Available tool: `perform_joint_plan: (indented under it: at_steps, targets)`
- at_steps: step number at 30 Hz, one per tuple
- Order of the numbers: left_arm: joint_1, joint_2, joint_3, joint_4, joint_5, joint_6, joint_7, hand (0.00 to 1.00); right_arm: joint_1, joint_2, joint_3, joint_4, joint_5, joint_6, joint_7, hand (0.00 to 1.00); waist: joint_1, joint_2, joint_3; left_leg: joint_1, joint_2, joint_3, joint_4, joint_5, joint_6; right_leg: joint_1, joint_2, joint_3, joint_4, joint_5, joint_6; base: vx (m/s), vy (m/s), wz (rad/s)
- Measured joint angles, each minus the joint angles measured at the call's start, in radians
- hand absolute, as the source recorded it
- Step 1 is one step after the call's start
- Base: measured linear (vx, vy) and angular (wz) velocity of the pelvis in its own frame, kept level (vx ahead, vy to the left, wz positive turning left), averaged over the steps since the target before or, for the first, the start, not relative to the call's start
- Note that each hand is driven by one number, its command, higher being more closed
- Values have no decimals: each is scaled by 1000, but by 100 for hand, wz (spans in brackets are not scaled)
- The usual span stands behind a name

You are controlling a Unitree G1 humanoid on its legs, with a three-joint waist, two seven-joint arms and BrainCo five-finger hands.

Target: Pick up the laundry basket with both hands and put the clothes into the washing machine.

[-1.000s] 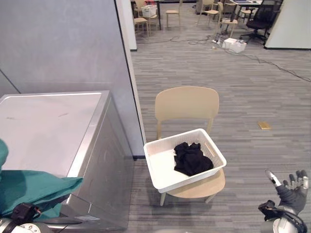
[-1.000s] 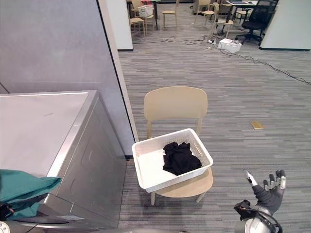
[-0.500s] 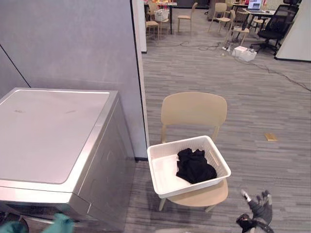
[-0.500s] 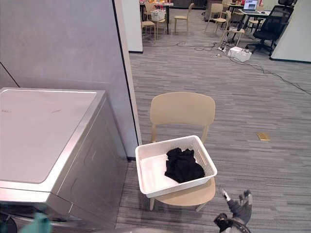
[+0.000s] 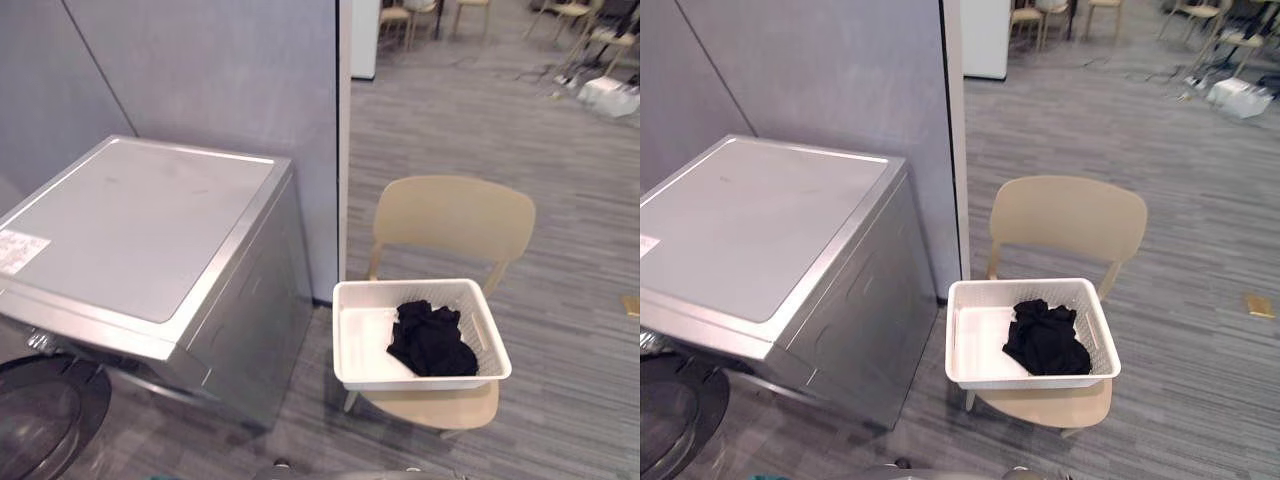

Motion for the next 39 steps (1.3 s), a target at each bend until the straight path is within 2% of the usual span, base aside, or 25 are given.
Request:
perform_joint_plan:
  at_steps: [2, 5, 6, 7, 8, 10, 13, 14, 15, 16, 17, 18, 20, 21, 22, 24, 26, 27, 28, 29, 31, 34, 36, 38, 39]
  targets:
    - [3, 0, 4, 1, 1, 4, -3, 100, -32, -3, 3, -18, -5, -1, 17, 0, 3, 13, 7, 0, 83, 41, 271, -52, 3, 2, -21, -22, 25, 1, -1, -76, 61, 27]
    - [-6, 10, -62, 2, 16, 2, -19, 100, -52, -12, 5, -37, -2, -14, 18, 0, -4, 20, 3, 51, 147, -8, 285, -35, -19, -5, -54, -56, 33, 25, 30, -58, 227, 61]
    - [-13, 1, -112, 3, 31, 2, -21, 100, -74, -25, -9, -21, 4, -19, 17, 0, -10, 31, 0, 101, 157, -29, 152, 18, -51, -22, -59, -77, 36, 40, 46, -23, 279, 56]
    - [-20, 1, -154, 3, 41, 1, -21, 100, -102, -49, -18, 20, 5, -18, 17, 0, -23, 38, -2, 143, 129, -51, 41, -34, -127, -38, -64, -85, 36, 64, 61, -53, 436, 70]
    - [-24, 5, -187, 1, 42, -1, -20, 100, -123, -48, -16, 51, 6, -18, 18, 0, -29, 23, 5, 142, 112, -44, 10, -48, -145, -39, -78, -89, 21, 94, 60, -56, 328, 48]
    - [-24, 22, -269, 1, 56, -3, -19, 100, -128, -37, -6, 95, 7, -16, 19, 0, -27, 4, 4, 146, 82, -37, -21, -53, -150, -23, -94, -96, -35, 167, 55, -44, 432, 28]
    - [-16, 26, -377, 1, 110, -4, -28, 100, -123, -34, 2, 110, 4, -2, 18, 0, -26, 6, 5, 158, 57, -35, -1, -54, -151, 30, -103, -97, -113, 297, 47, -10, 323, 12]
    - [-27, 35, -405, -3, 127, -8, -44, 100, -129, -25, 17, 109, 2, 3, 18, 0, -23, -40, 22, 106, 39, -43, 89, -86, -154, 51, -145, -92, -134, 337, 49, -105, 339, 17]
    - [-28, 47, -445, -5, 142, -14, -56, 100, -126, -34, 36, 102, 1, 4, 17, 0, -26, -3, 15, 84, 18, -39, 20, -82, -112, 52, -159, -93, -140, 355, 52, -139, 292, 17]
    - [-29, 48, -463, -4, 150, -14, -60, 100, -127, -45, 38, 101, 1, 4, 18, 0, -25, 10, 21, 84, 14, -36, 23, -114, -99, 48, -160, -100, -134, 358, 55, -129, 278, 26]
    - [-32, 49, -489, -4, 167, -18, -64, 100, -132, -53, 39, 101, 1, 8, 19, 0, -26, 17, 23, 102, -12, -31, -7, -132, -91, 47, -190, -103, -132, 363, 55, -17, 282, 29]
    - [-33, 64, -505, -4, 191, -24, -64, 100, -139, -45, 35, 94, -3, 20, 20, 0, -22, 5, 41, 112, -31, -21, -13, -134, -87, 47, -216, -99, -110, 381, 42, 5, 299, 29]
    - [-10, 77, -506, -1, 214, -19, -62, 100, -139, -39, 36, 82, -7, 24, 23, 0, -4, 7, 51, 152, -20, -16, -19, -134, -86, 36, -211, -67, -38, 438, -4, -3, 172, 4]
    - [5, 79, -507, -1, 227, -17, -62, 100, -129, -35, 41, 65, -7, 24, 28, 0, 4, 22, 57, 163, -3, -16, -28, -133, -85, 19, -189, -23, 3, 440, -8, 6, 47, 17]
    - [12, 92, -505, 11, 240, -14, -61, 100, -121, -14, 52, 36, -8, 24, 39, 0, 1, 10, 49, 165, 29, -28, -39, -136, -78, -8, -115, 63, 104, 346, 52, 15, 49, 34]
    - [-2, 93, -503, 43, 271, 11, -62, 100, -114, 8, 67, 21, -6, 23, 39, 0, 5, -13, 40, 147, 27, -53, -40, -140, -71, -37, -55, 116, 162, 248, 47, 60, -23, 46]
    - [-1, 77, -469, 45, 292, 22, -64, 100, -113, 8, 72, 9, -1, 18, 39, 0, 4, -18, 35, 137, 24, -71, -49, -138, -69, -44, -46, 167, 202, 225, 80, 26, -87, 43]
    - [-5, 66, -456, 43, 312, 26, -63, 100, -102, 8, 67, 8, 4, 16, 40, 0, 0, -5, 30, 145, 33, -87, -71, -137, -68, -62, -12, 201, 233, 136, 103, 12, -215, 64]
    - [-10, 67, -437, 44, 314, 26, -65, 100, -90, 8, 67, 10, 5, 17, 42, 0, 2, -14, 23, 127, 34, -107, -70, -132, -78, -47, 61, 229, 169, 39, 50, 19, -238, 50]
    - [-10, 66, -428, 45, 314, 27, -66, 100, -81, 11, 61, 9, 6, 12, 42, 0, 5, -21, 15, 113, 28, -112, -72, -130, -81, -23, 64, 225, 120, 8, 32, -13, -269, 29]
    - [-17, 52, -397, 48, 313, 37, -68, 100, -83, 15, 24, 19, 17, -7, 42, 0, 5, -22, -8, 80, 32, -119, -108, -88, -82, 13, 93, 244, -21, -16, 41, -30, -229, 3]
    - [-42, 29, -397, 40, 313, 35, -64, 100, -55, 21, -18, 38, 27, -4, 39, 0, -2, -20, -8, 98, 37, -114, -176, -15, -74, 53, 107, 199, -76, -9, 31, 43, -152, 44]
    - [-38, 18, -397, 15, 312, 32, -64, 100, -40, 22, -16, 39, 31, 0, 39, 0, 4, -23, -9, 121, 56, -86, -151, -17, -78, 89, 120, 199, -83, -1, 17, 41, -62, 24]
    - [-23, 7, -401, -28, 312, 28, -68, 100, -47, 22, 12, 35, 34, -3, 41, 0, 3, -18, -10, 32, 82, -93, 36, -64, -130, 95, 131, 200, -86, -3, 12, -6, -20, 6]
    - [-21, 4, -404, -62, 313, 17, -80, 100, -56, 20, 27, 28, 33, -6, 42, 0, 7, -15, -4, -74, 92, -136, 238, -73, -140, 102, 132, 203, -84, -18, 7, -18, 8, 6]
